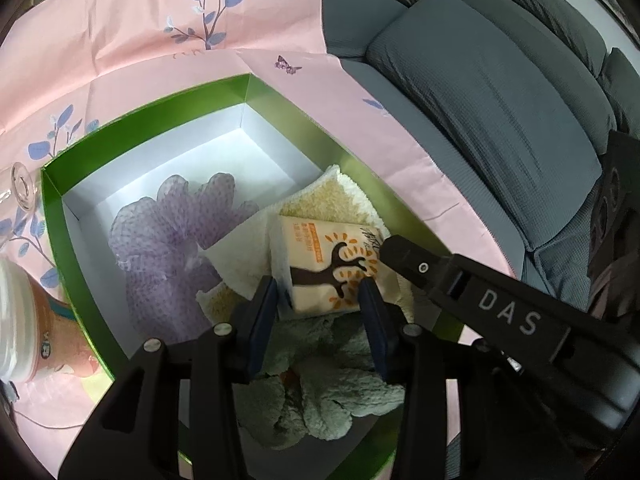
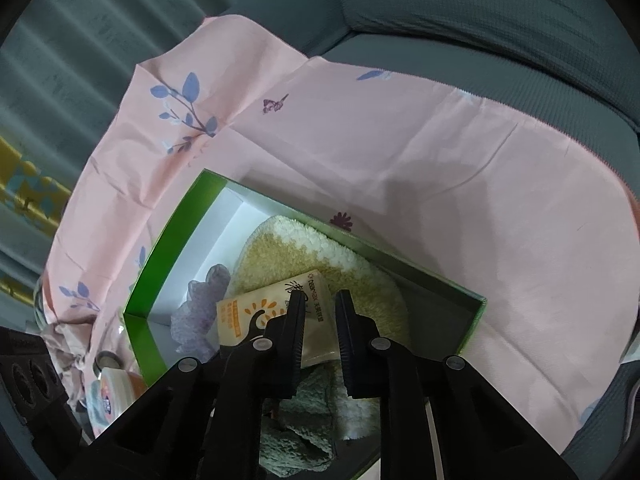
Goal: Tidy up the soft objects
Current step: 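Open the right gripper to release the tissue pack in the box, then move the right tool back to the blue plush elephant on the sheet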
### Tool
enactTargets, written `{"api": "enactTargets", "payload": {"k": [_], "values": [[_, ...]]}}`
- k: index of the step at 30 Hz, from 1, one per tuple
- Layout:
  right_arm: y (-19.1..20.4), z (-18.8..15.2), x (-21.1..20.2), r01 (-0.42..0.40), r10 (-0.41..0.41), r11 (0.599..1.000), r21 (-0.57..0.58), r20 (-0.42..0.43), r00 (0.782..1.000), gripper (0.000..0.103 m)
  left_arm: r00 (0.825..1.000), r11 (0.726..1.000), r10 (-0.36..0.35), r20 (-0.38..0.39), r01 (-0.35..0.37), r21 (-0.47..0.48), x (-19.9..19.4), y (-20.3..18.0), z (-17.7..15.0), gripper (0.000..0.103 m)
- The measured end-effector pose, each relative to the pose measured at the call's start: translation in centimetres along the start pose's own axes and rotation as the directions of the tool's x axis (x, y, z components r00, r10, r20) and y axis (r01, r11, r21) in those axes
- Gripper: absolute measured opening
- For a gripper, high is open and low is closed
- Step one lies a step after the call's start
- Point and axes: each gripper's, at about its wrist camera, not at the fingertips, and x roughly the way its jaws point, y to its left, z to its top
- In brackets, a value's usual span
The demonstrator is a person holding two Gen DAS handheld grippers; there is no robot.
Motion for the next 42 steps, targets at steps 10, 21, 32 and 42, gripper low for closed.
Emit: {"api": "enactTargets", "payload": {"k": [10, 21, 32, 42], "values": [[1.6, -0.3, -4.0, 0.017, -0.010, 0.998, -0.063, 0.114, 0.993, 0.019, 0.991, 0.999, -0.036, 0.129, 0.039, -0.016, -6.3, 0.6, -0.9, 0.067], [6.1, -2.2, -8.5, 0.007, 0.036, 0.981, -0.193, 0.222, 0.974, 0.079, 0.953, 0.996, -0.007, 0.302, 0.034, -0.083, -16.2, 4.7, -4.3, 0.094], [11.0, -4.7, -10.2, 0.013, 0.076, 0.941, -0.337, 0.250, 0.965, 0.089, 0.881, 0.961, 0.225, 0.417, -0.130, -0.245, -25.0, 12.9, -10.0, 0.102], [17.5, -9.2, -9.9, -0.136, 0.231, 0.853, -0.504, 0.132, 0.964, 0.089, 0.808, 0.799, 0.491, 0.325, -0.270, -0.537, -27.6, 23.7, -17.5, 0.102]]}}
